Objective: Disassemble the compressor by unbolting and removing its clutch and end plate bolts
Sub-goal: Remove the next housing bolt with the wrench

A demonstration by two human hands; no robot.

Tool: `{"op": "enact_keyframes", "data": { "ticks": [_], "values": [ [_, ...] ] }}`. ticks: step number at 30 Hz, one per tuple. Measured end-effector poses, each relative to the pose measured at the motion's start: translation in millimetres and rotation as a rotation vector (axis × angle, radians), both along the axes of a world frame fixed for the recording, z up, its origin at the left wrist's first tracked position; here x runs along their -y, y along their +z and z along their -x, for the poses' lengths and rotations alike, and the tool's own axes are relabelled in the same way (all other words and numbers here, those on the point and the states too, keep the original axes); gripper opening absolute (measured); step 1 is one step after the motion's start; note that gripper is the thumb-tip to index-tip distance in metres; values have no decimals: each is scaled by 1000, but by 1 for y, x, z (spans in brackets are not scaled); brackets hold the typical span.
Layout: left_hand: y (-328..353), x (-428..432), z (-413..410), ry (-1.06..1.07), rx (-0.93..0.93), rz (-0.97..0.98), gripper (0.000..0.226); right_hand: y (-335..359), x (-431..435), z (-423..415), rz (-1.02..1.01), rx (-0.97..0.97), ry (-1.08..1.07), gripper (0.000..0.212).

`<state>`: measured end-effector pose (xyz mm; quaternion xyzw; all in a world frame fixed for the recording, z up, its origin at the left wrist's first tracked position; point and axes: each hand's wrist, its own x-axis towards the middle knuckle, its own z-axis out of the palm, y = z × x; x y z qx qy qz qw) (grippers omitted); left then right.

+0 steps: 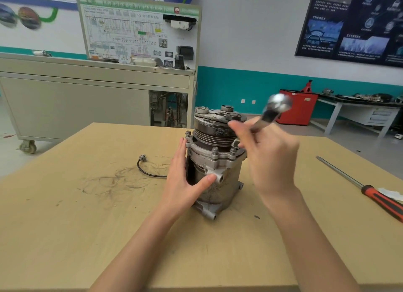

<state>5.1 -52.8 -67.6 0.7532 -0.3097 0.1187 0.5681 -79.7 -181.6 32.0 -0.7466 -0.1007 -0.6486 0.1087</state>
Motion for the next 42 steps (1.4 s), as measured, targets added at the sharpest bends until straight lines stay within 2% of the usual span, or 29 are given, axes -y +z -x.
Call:
{"op": "enact_keyframes", "data": {
  "ticks": [3, 7, 9, 11, 12, 13, 16, 18, 22, 24, 26, 28, 31, 35, 40, 42],
  "values": [
    [-2, 1, -2, 1, 11, 7, 103, -9, -12, -1, 193, 41, -186, 45],
    [-2, 2, -5, 1, -8, 9, 103, -21, -26, -5, 318, 117, -334, 45],
    [-2, 1, -4, -20, -24, 21, 99, -27, -25, -8, 352, 136, -382, 37],
    [-2, 1, -3, -29, -36, 34, 94, -31, -14, -8, 329, 99, -308, 33],
    [-3, 1, -3, -23, -25, 30, 94, -35, -7, -7, 246, 75, -169, 38],
    [-4, 0, -4, -13, -4, 22, 95, -40, 0, -5, 77, 29, 49, 43],
    [-3, 0, -3, -6, 10, 12, 100, -43, 20, -2, -722, -115, 732, 33],
    [-2, 0, -3, -10, -3, 13, 98, -37, 48, -13, -1070, -276, 971, 33],
    [-2, -1, -2, -17, -3, 10, 96, -21, 80, -40, -1243, -658, 1151, 35],
    [-2, -1, -2, -16, 1, 3, 95, -18, 81, -48, -1263, -718, 1181, 40],
    [-2, -1, -2, -9, 2, -9, 96, -14, 80, -50, -1273, -684, 1168, 53],
    [-2, -1, -2, -7, 5, -11, 96, -9, 76, -43, -1234, -590, 1092, 63],
    [-2, -1, -2, -10, 4, -14, 95, 2, 66, -23, -1059, -411, 904, 59],
    [-2, -1, -2, -1, 9, -13, 95, 16, 37, 3, -587, -263, 570, 46],
    [-3, 0, -3, 1, 3, 13, 99, 11, -5, 3, 240, -90, -59, 40],
    [-4, 1, -5, 4, 5, 12, 100, 3, -14, 1, 357, -120, -176, 35]
  ]
}}
